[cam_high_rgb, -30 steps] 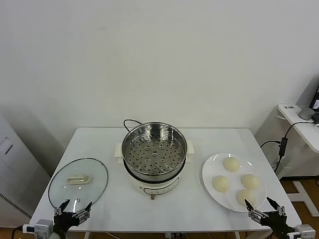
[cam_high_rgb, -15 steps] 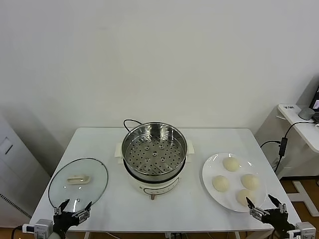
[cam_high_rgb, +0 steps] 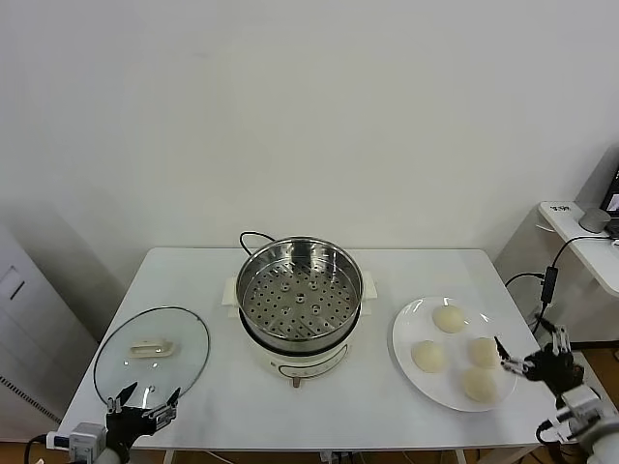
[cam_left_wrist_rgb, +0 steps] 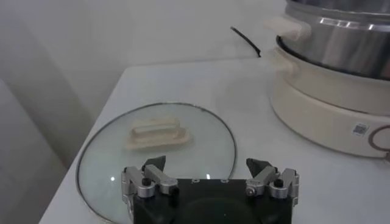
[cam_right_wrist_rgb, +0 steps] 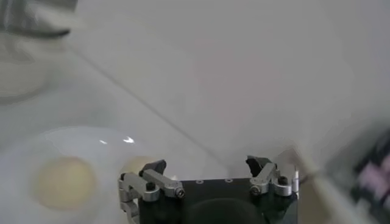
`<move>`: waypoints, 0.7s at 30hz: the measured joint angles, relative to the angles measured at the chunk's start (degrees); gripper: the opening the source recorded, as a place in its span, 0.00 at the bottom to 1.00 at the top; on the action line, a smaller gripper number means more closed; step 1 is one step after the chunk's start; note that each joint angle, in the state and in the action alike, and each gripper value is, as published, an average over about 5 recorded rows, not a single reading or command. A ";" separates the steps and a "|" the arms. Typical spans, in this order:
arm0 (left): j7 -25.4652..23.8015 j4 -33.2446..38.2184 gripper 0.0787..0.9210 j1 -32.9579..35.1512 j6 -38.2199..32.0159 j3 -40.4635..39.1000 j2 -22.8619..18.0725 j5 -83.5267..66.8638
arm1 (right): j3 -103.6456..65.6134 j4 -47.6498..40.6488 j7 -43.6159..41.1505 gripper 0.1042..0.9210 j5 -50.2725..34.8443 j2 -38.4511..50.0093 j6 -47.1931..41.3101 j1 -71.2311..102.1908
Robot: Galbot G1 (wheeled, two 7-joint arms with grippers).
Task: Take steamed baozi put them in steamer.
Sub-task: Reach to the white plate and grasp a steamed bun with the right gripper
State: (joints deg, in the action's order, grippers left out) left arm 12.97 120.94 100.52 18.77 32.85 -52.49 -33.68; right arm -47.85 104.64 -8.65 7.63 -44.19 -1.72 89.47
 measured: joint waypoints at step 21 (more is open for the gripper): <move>-0.04 1.48 0.88 -0.12 1.01 -0.68 -0.21 1.22 | 31.86 -18.83 -32.74 0.88 8.35 13.88 3.52 -40.87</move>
State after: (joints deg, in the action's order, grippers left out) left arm 12.93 122.42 100.40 19.78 32.17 -52.71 -32.46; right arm -16.00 85.82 -41.39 15.99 -30.31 1.80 48.61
